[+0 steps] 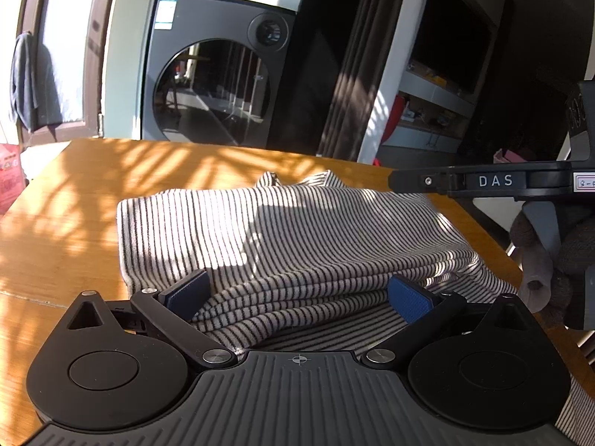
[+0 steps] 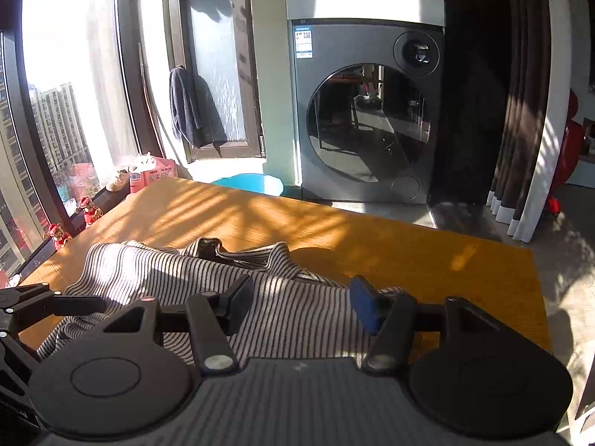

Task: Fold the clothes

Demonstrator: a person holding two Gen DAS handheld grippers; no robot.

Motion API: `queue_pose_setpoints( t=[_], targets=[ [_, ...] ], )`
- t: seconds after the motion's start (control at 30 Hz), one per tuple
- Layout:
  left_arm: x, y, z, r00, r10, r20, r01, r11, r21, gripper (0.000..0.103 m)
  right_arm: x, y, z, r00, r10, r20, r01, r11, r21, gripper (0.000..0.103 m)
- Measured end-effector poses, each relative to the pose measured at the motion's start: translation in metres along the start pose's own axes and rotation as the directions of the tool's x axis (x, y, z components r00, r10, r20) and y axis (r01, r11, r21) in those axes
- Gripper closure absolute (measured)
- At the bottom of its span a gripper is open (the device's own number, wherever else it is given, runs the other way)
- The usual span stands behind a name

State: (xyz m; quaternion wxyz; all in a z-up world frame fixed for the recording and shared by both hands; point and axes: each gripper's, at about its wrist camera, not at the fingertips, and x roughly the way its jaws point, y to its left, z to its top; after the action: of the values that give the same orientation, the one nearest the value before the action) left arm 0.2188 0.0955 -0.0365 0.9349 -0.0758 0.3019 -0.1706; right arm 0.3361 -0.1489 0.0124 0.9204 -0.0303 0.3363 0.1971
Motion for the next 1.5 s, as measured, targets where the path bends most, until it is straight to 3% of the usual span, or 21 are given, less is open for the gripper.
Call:
queue_pose_setpoints(
  t=[0.03, 0.1, 0.23, 0.33, 0.43, 0.53, 0.6, 0.63, 0.77, 0.9, 0.97, 1.1, 1.2, 1.4, 1.43, 1.5],
  targets=[
    [-0.001, 0.001, 0.0, 1.0, -0.007, 0.004, 0.007, 1.0, -0.008, 0.0, 0.012, -0.006, -0.008, 0.999, -0.013, -0.045, 0.014, 1.0, 0.016, 0.045],
    [-0.002, 0.004, 0.0, 1.0, -0.019, 0.011, 0.02, 1.0, -0.022, 0.0, 0.011, -0.013, -0.015, 1.0, -0.001, -0.025, 0.001, 1.0, 0.017, 0.039],
    [-0.003, 0.004, -0.001, 1.0, -0.018, 0.022, 0.019, 0.999, -0.031, 0.0, -0.004, -0.006, 0.009, 0.999, 0.04, 0.027, -0.041, 0.999, 0.016, 0.039],
    [-0.004, 0.006, -0.001, 0.999, -0.024, 0.026, 0.025, 0.999, -0.037, 0.0, 0.005, 0.008, 0.03, 0.997, 0.04, 0.07, -0.035, 0.997, -0.065, 0.039],
    [-0.005, 0.006, -0.001, 0.999, -0.03, 0.032, 0.032, 0.999, -0.042, 0.0, 0.043, 0.014, 0.039, 0.999, 0.042, 0.006, -0.041, 0.996, -0.077, 0.042],
    [-0.014, 0.012, 0.0, 0.997, -0.062, 0.052, 0.066, 0.995, -0.077, 0.0, 0.075, 0.016, 0.039, 0.997, 0.038, -0.072, -0.043, 0.997, -0.069, 0.063],
    [-0.026, 0.022, 0.002, 0.994, -0.088, 0.069, 0.097, 0.987, -0.126, 0.0, 0.076, 0.017, 0.038, 0.994, 0.08, -0.07, -0.085, 0.993, -0.076, 0.082],
    [-0.034, 0.029, 0.004, 0.992, -0.092, 0.084, 0.105, 0.982, -0.159, 0.0, 0.075, 0.018, 0.037, 0.993, 0.096, -0.067, -0.102, 0.991, -0.082, 0.085],
    [-0.066, 0.057, 0.013, 0.988, -0.029, 0.153, 0.069, 0.962, -0.263, 0.0, 0.04, 0.024, 0.04, 0.991, 0.132, 0.02, -0.13, 0.987, -0.092, 0.092],
    [-0.096, 0.084, 0.021, 0.979, 0.015, 0.204, 0.056, 0.939, -0.338, 0.0, -0.047, 0.023, 0.035, 0.96, 0.243, 0.138, -0.234, 0.969, -0.08, 0.093],
    [-0.107, 0.089, 0.025, 0.973, 0.009, 0.23, 0.074, 0.933, -0.353, 0.0, -0.087, 0.024, 0.014, 0.953, 0.267, 0.141, -0.258, 0.963, -0.082, 0.093],
    [-0.111, 0.074, 0.04, 0.96, -0.053, 0.275, 0.141, 0.94, -0.312, 0.0, -0.119, 0.024, -0.051, 0.957, 0.29, 0.023, -0.29, 0.957, -0.021, 0.093],
    [-0.104, 0.048, 0.047, 0.958, -0.115, 0.261, 0.185, 0.948, -0.259, 0.0, -0.13, 0.032, -0.09, 0.957, 0.288, -0.026, -0.289, 0.957, -0.017, 0.093],
    [-0.091, 0.008, 0.038, 0.976, -0.136, 0.171, 0.161, 0.976, -0.143, 0.0, -0.142, 0.034, -0.113, 0.963, 0.267, -0.045, -0.268, 0.963, -0.021, 0.093],
    [-0.09, 0.004, 0.034, 0.978, -0.145, 0.147, 0.163, 0.98, -0.118, 0.002, -0.146, 0.033, -0.114, 0.964, 0.262, -0.048, -0.264, 0.964, -0.031, 0.093],
    [-0.089, -0.004, 0.023, 0.985, -0.157, 0.073, 0.161, 0.986, -0.043, 0.021, -0.156, 0.033, -0.113, 0.962, 0.269, -0.051, -0.271, 0.961, -0.055, 0.093]
  ],
)
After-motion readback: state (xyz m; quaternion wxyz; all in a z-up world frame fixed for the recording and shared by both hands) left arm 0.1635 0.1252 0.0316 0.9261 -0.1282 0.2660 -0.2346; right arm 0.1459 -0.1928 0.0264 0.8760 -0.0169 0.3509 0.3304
